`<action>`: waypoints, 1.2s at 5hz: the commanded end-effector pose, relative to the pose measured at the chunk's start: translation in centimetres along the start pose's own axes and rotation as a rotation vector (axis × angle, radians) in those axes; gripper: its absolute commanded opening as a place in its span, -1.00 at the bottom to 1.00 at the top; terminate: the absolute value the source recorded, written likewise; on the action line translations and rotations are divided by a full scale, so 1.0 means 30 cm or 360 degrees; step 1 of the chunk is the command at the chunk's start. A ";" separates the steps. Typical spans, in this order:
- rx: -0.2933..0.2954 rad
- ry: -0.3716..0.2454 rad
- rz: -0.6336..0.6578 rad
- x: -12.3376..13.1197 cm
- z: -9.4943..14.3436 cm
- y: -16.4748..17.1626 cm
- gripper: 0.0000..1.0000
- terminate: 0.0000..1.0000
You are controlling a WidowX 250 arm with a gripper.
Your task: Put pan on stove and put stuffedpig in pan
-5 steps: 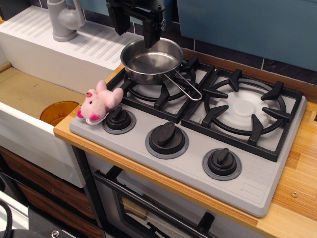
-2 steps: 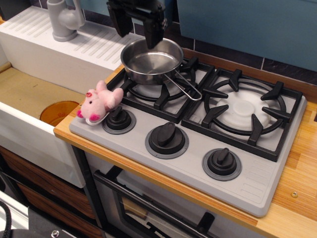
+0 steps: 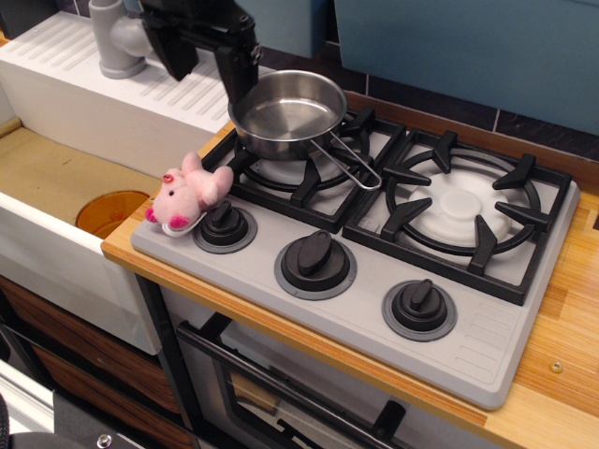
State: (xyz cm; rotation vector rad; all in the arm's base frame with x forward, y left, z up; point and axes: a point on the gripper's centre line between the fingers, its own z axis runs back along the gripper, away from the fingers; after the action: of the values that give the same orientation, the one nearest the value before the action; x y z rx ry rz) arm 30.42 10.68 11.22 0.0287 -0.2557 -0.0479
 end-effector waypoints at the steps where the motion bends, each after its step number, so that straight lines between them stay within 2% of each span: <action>1: 0.0082 -0.0206 -0.0019 -0.117 0.028 0.042 1.00 -1.00; 3: 0.0095 -0.0345 -0.0042 -0.208 -0.044 0.056 1.00 -1.00; 5: 0.0056 -0.0419 -0.0054 -0.237 -0.122 0.056 1.00 -1.00; 6: 0.0042 -0.0425 -0.0049 -0.241 -0.144 0.050 1.00 -1.00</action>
State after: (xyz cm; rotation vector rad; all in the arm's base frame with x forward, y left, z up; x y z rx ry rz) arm 24.19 12.45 4.83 0.0359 -0.5091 -0.0739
